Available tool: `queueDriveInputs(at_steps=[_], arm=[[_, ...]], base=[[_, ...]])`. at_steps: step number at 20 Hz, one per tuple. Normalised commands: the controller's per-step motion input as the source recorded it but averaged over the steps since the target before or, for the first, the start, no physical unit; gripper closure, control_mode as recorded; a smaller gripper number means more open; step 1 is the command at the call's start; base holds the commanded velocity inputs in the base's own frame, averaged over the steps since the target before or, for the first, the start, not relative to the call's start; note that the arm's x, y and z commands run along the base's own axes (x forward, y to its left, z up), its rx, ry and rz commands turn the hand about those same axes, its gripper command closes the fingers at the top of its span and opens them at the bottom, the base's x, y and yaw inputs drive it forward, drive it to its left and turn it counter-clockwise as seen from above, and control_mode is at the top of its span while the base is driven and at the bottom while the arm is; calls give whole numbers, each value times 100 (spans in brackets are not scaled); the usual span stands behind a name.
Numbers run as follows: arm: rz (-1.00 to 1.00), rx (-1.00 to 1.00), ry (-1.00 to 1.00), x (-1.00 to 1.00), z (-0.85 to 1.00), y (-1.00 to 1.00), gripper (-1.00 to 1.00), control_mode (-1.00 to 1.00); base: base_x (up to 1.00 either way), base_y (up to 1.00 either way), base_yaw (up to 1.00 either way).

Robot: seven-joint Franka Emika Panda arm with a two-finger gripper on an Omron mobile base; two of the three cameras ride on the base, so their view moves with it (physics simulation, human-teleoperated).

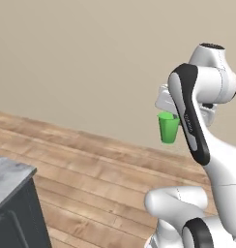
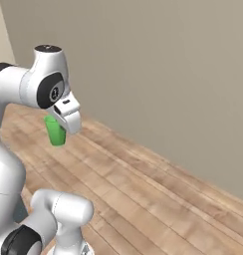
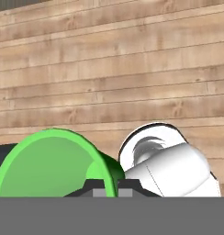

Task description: There is a tray on the dining counter. Grab the cup, mug, and pitcher and place them on the tray. The pitcher may be placed next to the tray if it cannot fit the tray.

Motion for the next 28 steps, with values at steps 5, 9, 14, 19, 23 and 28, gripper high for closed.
queueDriveInputs(at_steps=[5,9,14,19,23,28], arm=[[0,0,0,0,0,0,100,100],[0,0,0,0,0,0,100,100],[0,0,0,0,0,0,100,100],[0,0,0,0,0,0,100,100],[0,0,0,0,0,0,100,100],[0,0,0,0,0,0,100,100]], base=[[95,-80,48],[80,-64,61],[74,-64,62],[80,-64,61],[98,-58,55],[100,-59,38]])
